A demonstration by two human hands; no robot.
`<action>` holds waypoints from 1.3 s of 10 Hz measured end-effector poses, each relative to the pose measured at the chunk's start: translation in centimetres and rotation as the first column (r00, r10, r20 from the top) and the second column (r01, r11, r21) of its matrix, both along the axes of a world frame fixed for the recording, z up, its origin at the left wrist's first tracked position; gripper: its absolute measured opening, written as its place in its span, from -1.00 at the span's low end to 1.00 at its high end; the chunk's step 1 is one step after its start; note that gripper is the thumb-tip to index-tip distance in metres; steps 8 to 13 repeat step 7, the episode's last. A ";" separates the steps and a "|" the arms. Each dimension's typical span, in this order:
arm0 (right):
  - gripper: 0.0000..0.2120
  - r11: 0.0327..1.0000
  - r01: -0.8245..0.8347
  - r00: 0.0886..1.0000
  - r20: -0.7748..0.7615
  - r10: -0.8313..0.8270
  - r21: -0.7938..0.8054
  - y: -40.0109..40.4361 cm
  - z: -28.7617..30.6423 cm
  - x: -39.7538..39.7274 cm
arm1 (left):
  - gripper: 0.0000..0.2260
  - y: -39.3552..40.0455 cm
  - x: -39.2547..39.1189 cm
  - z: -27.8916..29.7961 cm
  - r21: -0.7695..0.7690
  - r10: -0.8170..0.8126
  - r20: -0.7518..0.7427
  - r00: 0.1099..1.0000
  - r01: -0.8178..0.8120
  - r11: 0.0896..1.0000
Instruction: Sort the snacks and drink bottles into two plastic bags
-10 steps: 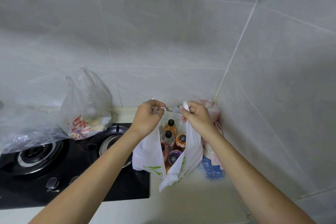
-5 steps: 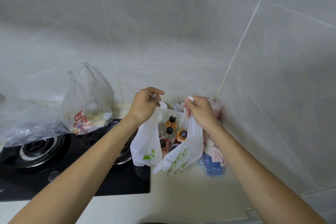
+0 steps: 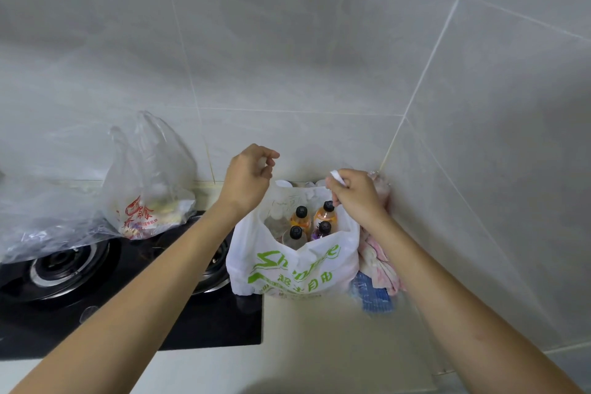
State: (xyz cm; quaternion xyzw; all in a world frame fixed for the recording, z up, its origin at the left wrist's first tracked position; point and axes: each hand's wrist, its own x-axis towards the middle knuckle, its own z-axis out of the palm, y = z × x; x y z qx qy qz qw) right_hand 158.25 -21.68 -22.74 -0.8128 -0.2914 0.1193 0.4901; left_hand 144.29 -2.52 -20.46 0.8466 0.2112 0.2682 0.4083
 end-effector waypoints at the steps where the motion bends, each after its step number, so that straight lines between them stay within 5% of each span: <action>1: -0.72 0.999 0.001 0.999 0.044 0.001 -0.046 0.3 0.3 -0.4 | -0.74 0.0 -0.1 -0.1 0.133 -0.020 -0.031 0.999 0.024 0.991; 6: -0.80 0.981 0.105 0.942 0.333 -0.045 -0.165 1.1 0.6 -1.3 | -0.72 0.5 -1.4 -0.3 0.212 -0.040 -0.079 0.996 0.056 0.976; 13: -0.81 0.989 0.107 0.932 0.356 -0.063 -0.106 1.3 1.2 -2.0 | -0.72 0.8 -2.1 0.1 0.203 -0.025 -0.056 0.998 0.035 0.978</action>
